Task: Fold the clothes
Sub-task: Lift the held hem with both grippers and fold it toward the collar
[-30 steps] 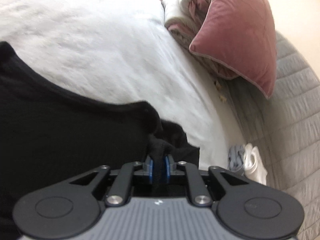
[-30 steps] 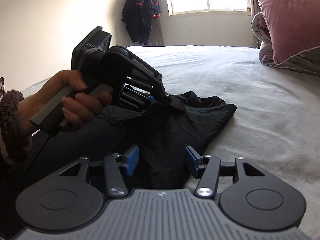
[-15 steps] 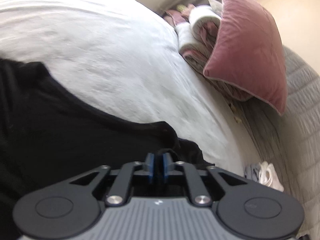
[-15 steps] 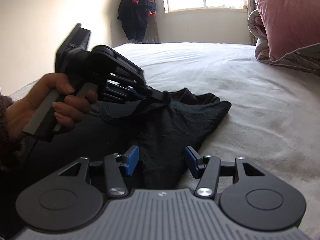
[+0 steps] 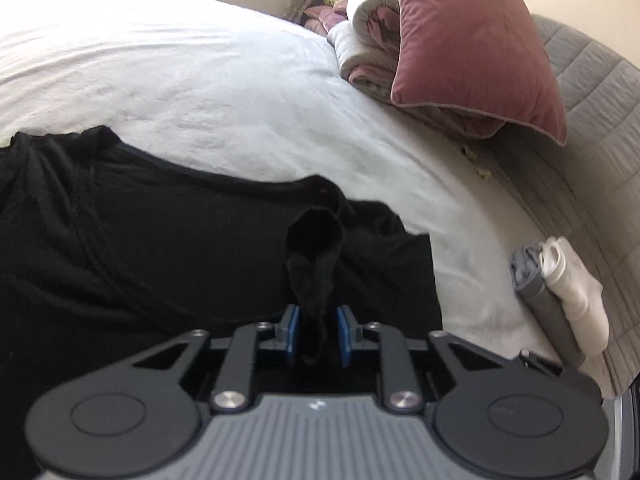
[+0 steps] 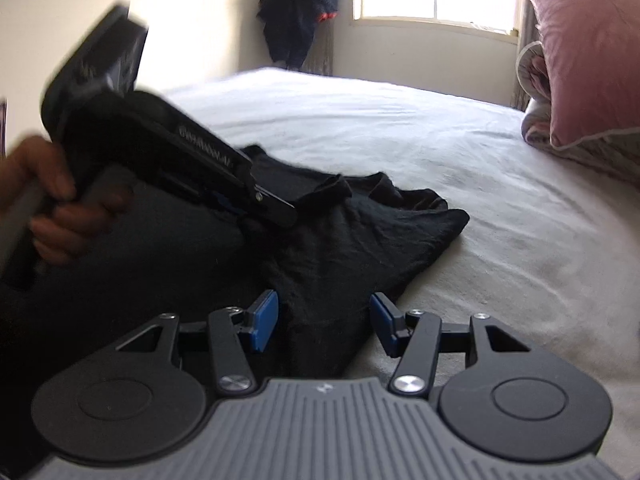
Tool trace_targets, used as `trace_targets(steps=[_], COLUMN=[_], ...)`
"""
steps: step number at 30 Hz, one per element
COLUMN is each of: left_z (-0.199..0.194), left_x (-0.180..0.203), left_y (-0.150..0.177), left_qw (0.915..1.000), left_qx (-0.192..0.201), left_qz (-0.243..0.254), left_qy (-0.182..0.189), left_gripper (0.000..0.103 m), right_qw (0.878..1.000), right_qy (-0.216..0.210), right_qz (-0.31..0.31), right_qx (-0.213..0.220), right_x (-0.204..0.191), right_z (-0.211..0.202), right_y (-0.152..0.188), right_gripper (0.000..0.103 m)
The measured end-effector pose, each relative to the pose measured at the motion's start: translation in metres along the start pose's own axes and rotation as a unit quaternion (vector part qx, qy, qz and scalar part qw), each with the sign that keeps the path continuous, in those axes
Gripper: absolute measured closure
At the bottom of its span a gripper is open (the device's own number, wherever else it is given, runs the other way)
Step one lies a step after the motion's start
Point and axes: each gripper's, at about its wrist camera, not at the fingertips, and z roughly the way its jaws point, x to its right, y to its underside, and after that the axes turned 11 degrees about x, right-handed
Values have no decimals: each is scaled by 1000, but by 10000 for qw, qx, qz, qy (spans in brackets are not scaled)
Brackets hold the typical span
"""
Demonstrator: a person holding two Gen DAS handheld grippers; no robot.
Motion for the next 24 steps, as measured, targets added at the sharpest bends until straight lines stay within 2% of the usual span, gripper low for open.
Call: trace_targets(steps=[4,6,8,9,11,17,21,22,24], left_z=[-10,-10,-8,-6,-8,-19,-20,-18,-17], left_x=[-7,-8,-9,-9,-10,0,10,12,16], left_y=[2,4,7,8,8,8,12,13,15], left_qw=[9997,9997,9995,9992,9988,9973,9964,9957,9959], left_qx=[-66,-121,-246,-305,-323,-477,-792,-906,-895], left_qz=[-114,-146,-208,-250,-346,-552,-307,-211,26], left_qy=[-183,-161,-76,-59,-82,-33,37,37,-116], left_gripper=[82,82,93,100,100,100,100,99,98], right_qw=[9978,9957,9931,9926,9929,9945,9959,9957,9947], right_qy=[28,-33,14,46,83,130,26,0,-52], right_qz=[-643,-913,-1175,-1210,-1185,-1031,-899,-923,-989], right_qx=[164,159,-13,-46,-87,-120,-29,-77,-277], right_x=[-19,-27,-33,-33,-30,-13,-3,-2,-2], right_z=[-5,-5,0,2,1,-15,-30,-31,-28], right_y=[-2,-1,3,4,4,-2,-9,-8,-5], right_gripper=[47,53,71,75,96,99,99,99,99])
